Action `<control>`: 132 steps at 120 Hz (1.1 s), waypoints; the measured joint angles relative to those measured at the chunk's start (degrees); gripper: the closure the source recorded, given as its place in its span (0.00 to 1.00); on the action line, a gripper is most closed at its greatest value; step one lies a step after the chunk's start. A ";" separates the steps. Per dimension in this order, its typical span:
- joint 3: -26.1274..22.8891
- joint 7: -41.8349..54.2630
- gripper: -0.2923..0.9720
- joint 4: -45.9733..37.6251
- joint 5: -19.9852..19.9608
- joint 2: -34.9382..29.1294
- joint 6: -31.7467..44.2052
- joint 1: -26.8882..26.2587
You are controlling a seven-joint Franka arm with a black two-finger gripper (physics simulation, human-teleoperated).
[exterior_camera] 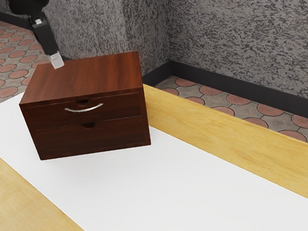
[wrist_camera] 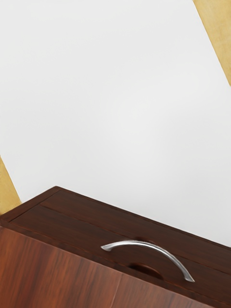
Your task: Pull the drawer handle with one arm to open the drawer
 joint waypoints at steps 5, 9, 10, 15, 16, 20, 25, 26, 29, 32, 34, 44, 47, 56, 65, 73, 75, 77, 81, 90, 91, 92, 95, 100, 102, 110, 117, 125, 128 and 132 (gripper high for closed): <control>-0.05 0.69 0.23 -0.01 -0.17 0.14 -0.02 -0.68; -0.01 1.21 0.23 -0.01 -0.25 0.25 -0.03 -1.39; 0.02 1.33 0.23 -0.03 -0.25 0.25 -0.04 -1.60; 0.19 1.94 0.23 -0.09 -0.04 0.29 -0.08 -2.71; 0.21 2.06 0.23 -0.14 0.02 0.30 -0.08 -2.92; 0.31 2.50 0.23 -0.28 0.34 1.08 -0.08 -3.57; 0.38 3.02 0.23 -0.33 0.87 2.51 -0.09 -4.20; 0.39 3.12 0.23 -0.33 1.05 2.77 -0.10 -4.33; 0.41 3.41 0.23 -0.29 1.54 3.34 -0.10 -4.76; 0.45 3.69 0.23 -0.26 1.97 3.71 -0.11 -5.22; 0.56 3.86 0.23 -0.25 2.20 3.87 -0.12 -5.60; 1.12 4.67 0.23 -0.30 2.94 3.74 -0.16 -6.73; 1.47 4.93 0.23 -0.43 3.08 3.59 -0.20 -6.88; 2.17 6.45 0.23 -0.57 3.40 3.95 -0.16 -5.70; 2.18 9.59 0.23 0.23 3.48 7.09 1.62 -1.65; 2.22 12.80 0.23 4.82 3.58 12.60 3.75 1.80; 2.13 13.59 0.23 6.50 3.59 14.57 4.20 2.33; 2.04 14.34 0.23 7.73 3.58 16.05 4.62 2.57; 2.03 15.73 0.23 8.80 3.60 17.48 5.36 2.57; 2.28 18.39 0.23 1.67 4.83 11.86 6.74 -0.84; 2.29 18.64 0.23 0.39 5.00 10.86 6.89 -1.24; 2.30 18.89 0.23 -1.15 5.17 9.70 7.09 -1.62; 2.31 19.63 0.23 -5.31 5.61 6.50 7.71 -2.40; 2.26 20.79 0.23 -12.40 6.52 0.96 8.93 -3.14; 2.21 21.24 0.23 -14.42 6.91 -0.65 9.39 -3.19; 1.96 22.78 0.24 -19.64 8.20 -3.86 11.36 -2.33; 1.88 23.67 0.28 -21.85 8.92 -3.79 13.32 -1.51; 1.86 24.57 0.35 -22.70 9.38 -2.99 15.34 -0.97; 1.86 24.89 0.38 -22.84 9.50 -2.59 16.03 -0.70; 1.90 25.27 0.41 -23.78 9.61 -2.40 17.20 -0.43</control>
